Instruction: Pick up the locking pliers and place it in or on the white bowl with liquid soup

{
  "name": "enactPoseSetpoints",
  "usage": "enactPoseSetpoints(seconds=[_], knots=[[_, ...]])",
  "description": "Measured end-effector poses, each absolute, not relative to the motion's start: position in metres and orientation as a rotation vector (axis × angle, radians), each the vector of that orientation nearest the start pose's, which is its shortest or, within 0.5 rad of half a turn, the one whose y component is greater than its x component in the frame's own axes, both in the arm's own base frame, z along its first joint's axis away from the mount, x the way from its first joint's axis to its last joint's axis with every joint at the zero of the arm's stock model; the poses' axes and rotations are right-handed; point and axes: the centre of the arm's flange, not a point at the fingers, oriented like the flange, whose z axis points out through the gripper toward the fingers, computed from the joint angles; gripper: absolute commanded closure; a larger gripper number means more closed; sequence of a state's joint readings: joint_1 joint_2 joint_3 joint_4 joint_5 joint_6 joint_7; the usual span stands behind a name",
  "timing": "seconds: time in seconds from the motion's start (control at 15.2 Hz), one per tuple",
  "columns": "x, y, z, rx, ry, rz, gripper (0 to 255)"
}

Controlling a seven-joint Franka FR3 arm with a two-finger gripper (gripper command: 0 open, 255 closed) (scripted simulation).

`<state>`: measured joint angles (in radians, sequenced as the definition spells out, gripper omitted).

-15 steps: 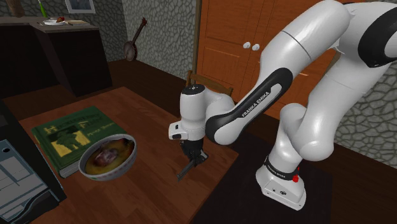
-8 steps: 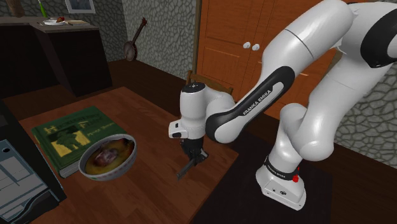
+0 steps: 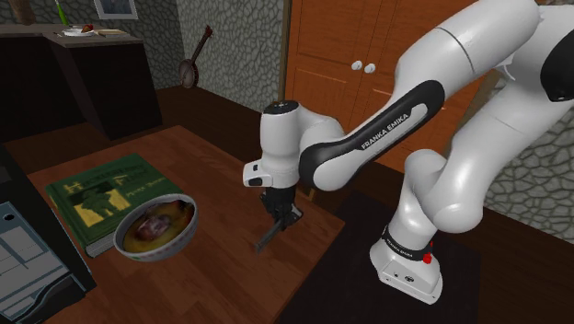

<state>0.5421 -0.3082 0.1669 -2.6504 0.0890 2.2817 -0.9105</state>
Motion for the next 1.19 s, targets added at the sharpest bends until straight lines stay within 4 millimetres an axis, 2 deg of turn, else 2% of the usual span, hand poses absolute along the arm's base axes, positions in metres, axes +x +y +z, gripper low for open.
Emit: enactPoseSetpoints(seconds=[1.19], knots=[[0.301, 0.257, 0.431, -2.228, -2.182, 0.096, 255]])
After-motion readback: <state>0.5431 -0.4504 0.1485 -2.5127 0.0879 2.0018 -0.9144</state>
